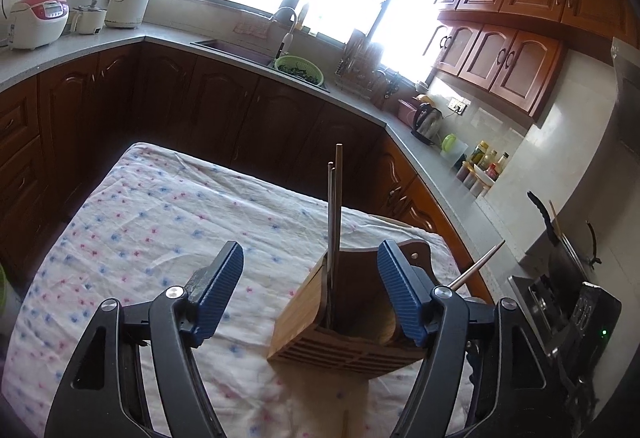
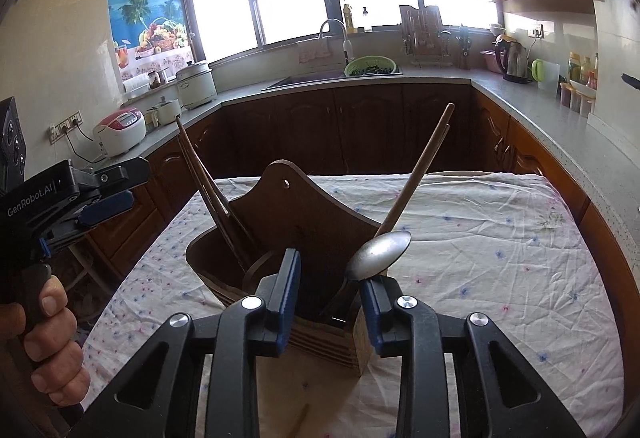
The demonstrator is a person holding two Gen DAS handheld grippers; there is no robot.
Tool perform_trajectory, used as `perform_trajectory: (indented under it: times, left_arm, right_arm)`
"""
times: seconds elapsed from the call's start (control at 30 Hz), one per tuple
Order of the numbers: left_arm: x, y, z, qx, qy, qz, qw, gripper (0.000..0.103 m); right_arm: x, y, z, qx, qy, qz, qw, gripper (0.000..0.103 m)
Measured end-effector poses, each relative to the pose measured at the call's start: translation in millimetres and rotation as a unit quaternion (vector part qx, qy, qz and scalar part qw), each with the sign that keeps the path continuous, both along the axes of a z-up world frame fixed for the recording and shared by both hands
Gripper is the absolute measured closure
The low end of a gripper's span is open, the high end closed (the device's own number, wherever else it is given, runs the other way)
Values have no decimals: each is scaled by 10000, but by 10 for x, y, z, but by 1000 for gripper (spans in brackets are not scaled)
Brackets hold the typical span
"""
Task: Organize utensils
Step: 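Lower the spoon and chopstick into the holder and open both tools, then pull both open tools back from the holder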
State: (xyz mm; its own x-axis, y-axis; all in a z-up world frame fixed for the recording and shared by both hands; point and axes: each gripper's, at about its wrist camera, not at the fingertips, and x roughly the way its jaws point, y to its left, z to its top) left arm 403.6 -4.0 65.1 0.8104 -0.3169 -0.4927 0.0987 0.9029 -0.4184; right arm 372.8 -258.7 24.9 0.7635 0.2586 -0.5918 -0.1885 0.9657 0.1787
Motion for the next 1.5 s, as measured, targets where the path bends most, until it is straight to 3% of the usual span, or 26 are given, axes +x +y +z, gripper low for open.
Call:
perform_trajectory:
  times: [0.13,0.4,0.63,1.03,1.23,1.5]
  left_arm:
    - [-126,109,-47,33,123,79,9999,24]
    - [-481,393,-193,157,505,348,9980,10]
    - [-901,502,-316,377,702,384,9961,9]
    - [-1649,349,-331,697,642,106,9954,7]
    - [-1918,308,-408,844,633,31,9944,5]
    - [-2210,267,-515,1271,538,109,9904,5]
  right_arm:
    - [-49,-67,18,50,-9,-132,9999,58]
    - [-256,-187,6,314,20,-267,9991,35]
    - [-626,-247,26,593,16,-257,9979,23]
    - [-1429,-304,195,866,-331,-257,9954,16]
    - [-1746,-309,167,965,-389,-216,9943,6]
    - [-2073,-235,45,865,-548,-251,9944,5]
